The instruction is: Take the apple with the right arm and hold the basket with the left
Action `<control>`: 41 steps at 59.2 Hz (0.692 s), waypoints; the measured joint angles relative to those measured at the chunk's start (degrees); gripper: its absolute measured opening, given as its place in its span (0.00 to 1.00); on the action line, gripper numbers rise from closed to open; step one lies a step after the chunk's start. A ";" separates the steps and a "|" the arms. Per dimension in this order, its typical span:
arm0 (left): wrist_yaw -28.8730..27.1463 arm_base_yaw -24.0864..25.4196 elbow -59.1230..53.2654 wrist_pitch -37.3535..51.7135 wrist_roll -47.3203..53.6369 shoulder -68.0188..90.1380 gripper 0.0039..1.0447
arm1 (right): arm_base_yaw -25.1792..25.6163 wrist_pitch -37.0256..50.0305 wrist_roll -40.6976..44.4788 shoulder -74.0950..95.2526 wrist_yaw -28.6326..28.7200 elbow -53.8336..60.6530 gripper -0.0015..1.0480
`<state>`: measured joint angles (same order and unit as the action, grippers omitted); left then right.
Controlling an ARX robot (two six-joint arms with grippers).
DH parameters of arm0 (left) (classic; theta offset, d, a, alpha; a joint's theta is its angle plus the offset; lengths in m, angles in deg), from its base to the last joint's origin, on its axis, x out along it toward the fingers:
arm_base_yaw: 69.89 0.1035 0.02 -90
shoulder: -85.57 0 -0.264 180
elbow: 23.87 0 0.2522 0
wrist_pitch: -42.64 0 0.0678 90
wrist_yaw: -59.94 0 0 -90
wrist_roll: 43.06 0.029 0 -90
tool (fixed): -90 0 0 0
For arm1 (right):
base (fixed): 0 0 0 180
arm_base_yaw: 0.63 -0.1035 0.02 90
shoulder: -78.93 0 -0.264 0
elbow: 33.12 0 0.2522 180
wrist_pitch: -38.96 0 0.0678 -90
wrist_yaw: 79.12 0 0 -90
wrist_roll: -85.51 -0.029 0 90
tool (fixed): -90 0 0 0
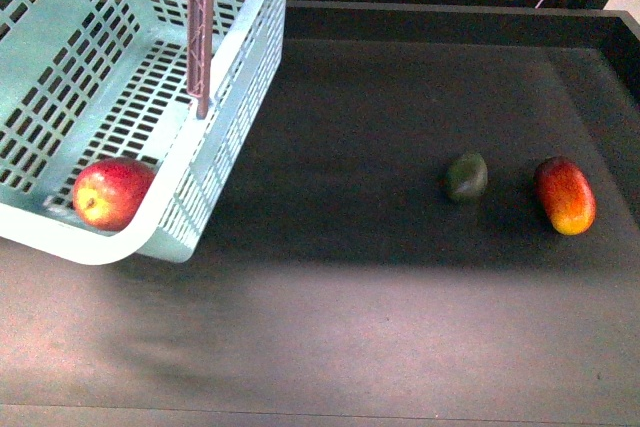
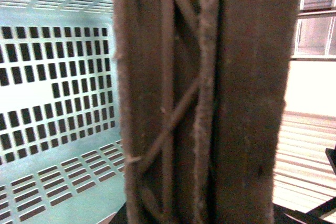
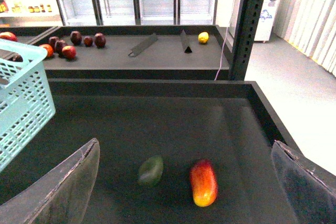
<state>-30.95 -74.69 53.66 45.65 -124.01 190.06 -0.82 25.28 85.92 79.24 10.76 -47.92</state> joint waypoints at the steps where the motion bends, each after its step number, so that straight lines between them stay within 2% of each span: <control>1: 0.00 0.24 0.00 0.15 -0.39 0.52 0.13 | 0.00 0.00 0.00 0.00 0.00 0.00 0.92; 14: -0.15 2.01 -0.61 0.24 -2.40 3.87 0.13 | 0.00 0.00 0.00 0.00 0.00 0.00 0.92; 27: -2.01 5.22 -8.50 2.75 -2.47 3.15 0.13 | 0.00 0.00 0.00 0.00 0.00 0.00 0.92; 41: -2.34 5.64 -9.68 2.64 -2.89 2.56 0.13 | 0.00 0.00 0.00 0.00 0.00 0.00 0.92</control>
<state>-33.29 -69.05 43.98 48.30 -126.89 192.62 -0.82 25.28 85.92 79.24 10.76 -47.92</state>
